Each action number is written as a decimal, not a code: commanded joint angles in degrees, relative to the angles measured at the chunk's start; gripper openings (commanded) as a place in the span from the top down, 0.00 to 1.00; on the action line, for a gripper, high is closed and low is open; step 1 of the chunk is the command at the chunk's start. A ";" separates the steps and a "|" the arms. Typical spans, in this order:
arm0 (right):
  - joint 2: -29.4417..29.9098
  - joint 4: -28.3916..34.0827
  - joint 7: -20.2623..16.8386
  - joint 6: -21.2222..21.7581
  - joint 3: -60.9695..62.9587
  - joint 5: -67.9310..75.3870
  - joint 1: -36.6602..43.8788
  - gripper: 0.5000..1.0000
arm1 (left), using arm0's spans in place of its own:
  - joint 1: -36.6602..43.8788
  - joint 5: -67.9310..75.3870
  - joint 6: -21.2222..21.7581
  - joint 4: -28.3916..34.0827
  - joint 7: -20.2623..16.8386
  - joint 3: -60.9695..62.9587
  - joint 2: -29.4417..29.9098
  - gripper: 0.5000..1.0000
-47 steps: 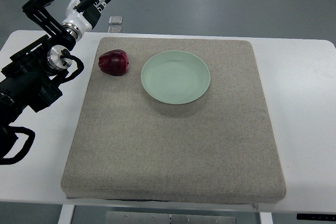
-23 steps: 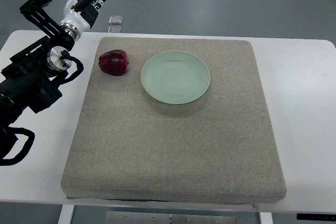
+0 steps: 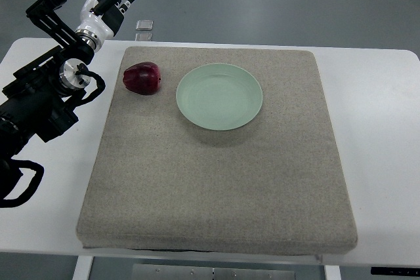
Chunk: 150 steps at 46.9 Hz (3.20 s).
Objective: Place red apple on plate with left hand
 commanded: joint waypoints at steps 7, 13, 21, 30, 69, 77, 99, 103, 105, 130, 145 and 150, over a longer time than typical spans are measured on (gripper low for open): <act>0.00 0.00 0.00 0.00 -0.02 0.00 0.00 0.14 | -0.17 -0.09 0.09 0.09 0.00 0.00 0.00 0.02; 0.00 0.00 0.00 0.00 -0.02 0.00 0.00 0.14 | -0.25 0.00 0.27 0.09 0.00 0.00 0.00 0.02; 0.00 0.00 0.00 0.00 -0.02 0.00 0.00 0.14 | -0.61 0.09 0.62 -0.09 0.00 0.00 0.00 0.02; 0.00 0.00 0.00 0.00 -0.02 0.00 0.00 0.14 | -1.05 0.79 1.76 -2.63 0.00 0.17 0.97 0.02; 0.00 0.00 0.00 0.00 -0.02 0.00 0.00 0.14 | -4.74 22.22 4.31 -19.69 0.53 18.54 15.03 0.02; 0.00 0.00 0.00 0.00 -0.02 0.00 0.00 0.14 | -5.88 33.91 4.22 -19.51 0.62 19.07 16.35 0.02; 0.00 0.00 0.00 0.00 -0.02 0.00 0.00 0.14 | -7.72 59.59 2.11 -20.65 0.62 25.48 17.67 0.02; 0.00 0.00 0.00 0.00 -0.02 0.00 0.00 0.14 | -8.43 60.47 2.03 -22.23 0.62 29.17 17.85 0.02; 0.00 0.00 0.00 0.00 -0.02 0.00 0.00 0.14 | -9.13 60.56 2.11 -22.76 0.62 30.93 17.85 0.02; 0.00 0.00 0.00 0.00 -0.02 0.00 0.00 0.14 | -11.06 72.69 2.99 -24.96 0.44 33.83 17.76 0.02; 0.00 0.00 0.00 0.00 -0.02 0.00 0.00 0.14 | -10.63 76.20 3.43 -25.75 0.44 36.56 17.93 0.02; 0.00 0.00 0.00 0.00 -0.02 0.00 0.00 0.14 | -10.36 76.38 4.83 -25.40 0.44 36.73 17.85 0.02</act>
